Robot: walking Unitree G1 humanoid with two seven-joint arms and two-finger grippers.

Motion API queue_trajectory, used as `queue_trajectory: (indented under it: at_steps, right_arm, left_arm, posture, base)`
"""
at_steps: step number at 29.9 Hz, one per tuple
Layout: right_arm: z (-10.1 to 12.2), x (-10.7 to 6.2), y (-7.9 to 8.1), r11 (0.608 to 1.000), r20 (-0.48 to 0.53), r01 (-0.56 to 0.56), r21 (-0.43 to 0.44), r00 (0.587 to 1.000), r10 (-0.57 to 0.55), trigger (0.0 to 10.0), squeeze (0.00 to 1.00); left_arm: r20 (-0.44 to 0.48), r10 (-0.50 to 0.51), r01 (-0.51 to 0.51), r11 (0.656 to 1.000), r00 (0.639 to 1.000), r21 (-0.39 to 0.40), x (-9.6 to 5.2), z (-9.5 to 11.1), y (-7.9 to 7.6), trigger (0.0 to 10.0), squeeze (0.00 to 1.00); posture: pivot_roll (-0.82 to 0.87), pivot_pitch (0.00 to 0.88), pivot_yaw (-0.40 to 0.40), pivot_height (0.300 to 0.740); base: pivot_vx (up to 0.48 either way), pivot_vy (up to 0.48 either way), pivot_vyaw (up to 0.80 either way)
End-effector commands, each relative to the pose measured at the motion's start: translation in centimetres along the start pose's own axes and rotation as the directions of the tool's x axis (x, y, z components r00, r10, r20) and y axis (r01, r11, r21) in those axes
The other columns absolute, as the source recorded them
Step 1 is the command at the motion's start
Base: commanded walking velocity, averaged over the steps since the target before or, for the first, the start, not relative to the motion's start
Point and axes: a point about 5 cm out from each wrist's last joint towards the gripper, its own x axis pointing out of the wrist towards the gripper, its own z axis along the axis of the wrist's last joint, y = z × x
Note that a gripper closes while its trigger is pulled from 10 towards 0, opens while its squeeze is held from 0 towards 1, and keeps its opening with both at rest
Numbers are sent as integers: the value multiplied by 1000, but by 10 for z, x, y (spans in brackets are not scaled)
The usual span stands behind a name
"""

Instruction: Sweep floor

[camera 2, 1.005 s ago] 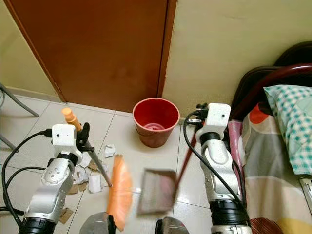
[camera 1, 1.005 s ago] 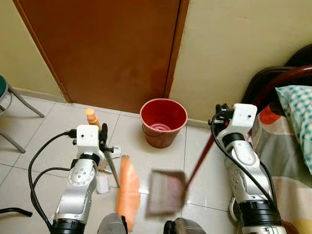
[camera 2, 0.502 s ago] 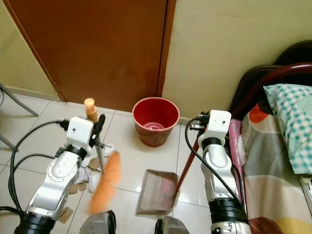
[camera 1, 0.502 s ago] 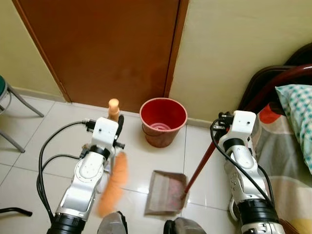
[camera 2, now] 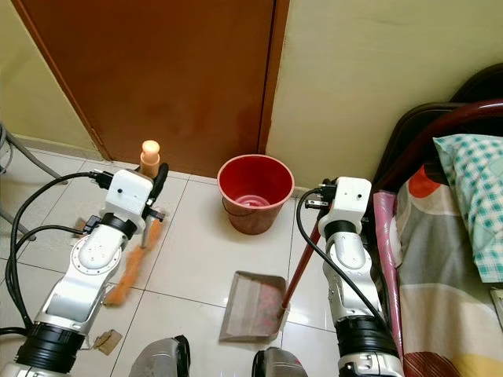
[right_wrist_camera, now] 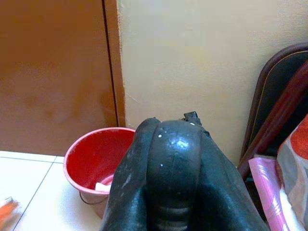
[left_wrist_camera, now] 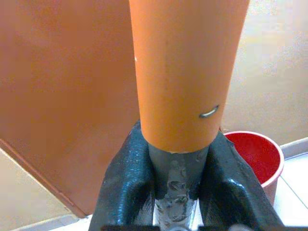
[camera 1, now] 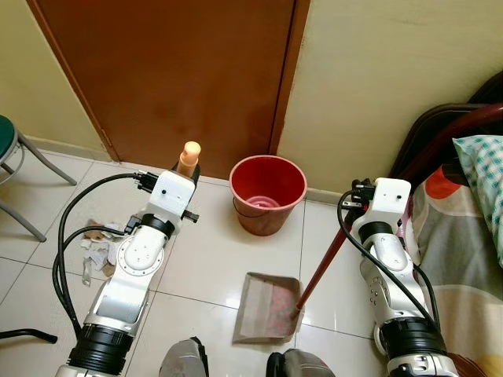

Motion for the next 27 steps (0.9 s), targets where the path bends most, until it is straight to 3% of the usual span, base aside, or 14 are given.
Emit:
queue_trajectory:
  at_steps: [1, 5, 8, 13, 14, 15, 22, 27]
  right_arm:
    - [5, 3, -2, 1000, 23, 12, -1, 1000, -12, 10000, 0]
    - [6, 5, -1, 1000, 25, 7, -2, 1000, -7, 10000, 0]
    - [7, 7, 1, 1000, 30, 4, -2, 1000, -3, 10000, 0]
    - [4, 3, 1, 1000, 31, 8, 3, 999, -8, 10000, 0]
    - [4, 3, 1, 1000, 31, 8, 3, 999, -8, 10000, 0]
    - [2, 1, 1, 1000, 26, 11, 6, 1000, -11, 10000, 0]
    - [3, 1, 0, 1000, 23, 13, 10, 1000, -13, 10000, 0]
    - [5, 1, 1, 1000, 18, 3, 12, 1000, -3, 10000, 0]
  left_arm:
    - [79, 45, -49, 998, 996, 46, 6, 16, 14, 10000, 0]
    - [116, 136, -146, 985, 984, 89, 10, 25, 33, 10000, 0]
    - [137, 231, -248, 961, 963, 124, 13, 30, 56, 10000, 0]
    - [110, 360, -374, 911, 927, 175, 8, 21, 98, 10000, 0]
    - [110, 360, -374, 911, 927, 175, 8, 21, 98, 10000, 0]
    - [95, 391, -402, 893, 916, 204, 5, 16, 110, 10000, 0]
    - [-29, 484, -463, 851, 874, 248, -4, -18, 137, 10000, 0]
    - [-205, 451, -417, 889, 869, 189, -2, -57, 137, 10000, 0]
  posture:
    - [36, 110, -27, 740]
    - [39, 111, -26, 740]
    - [39, 124, -23, 740]
    - [38, 126, -14, 740]
    - [38, 126, -14, 740]
    - [37, 129, -13, 740]
    - [21, 142, -25, 740]
    - [6, 157, -37, 740]
  base:
    - [0, 0, 0]
    - [0, 0, 0]
    - [0, 0, 0]
    - [0, 0, 0]
    - [0, 0, 0]
    - [0, 0, 0]
    - [0, 0, 0]
    - [0, 0, 0]
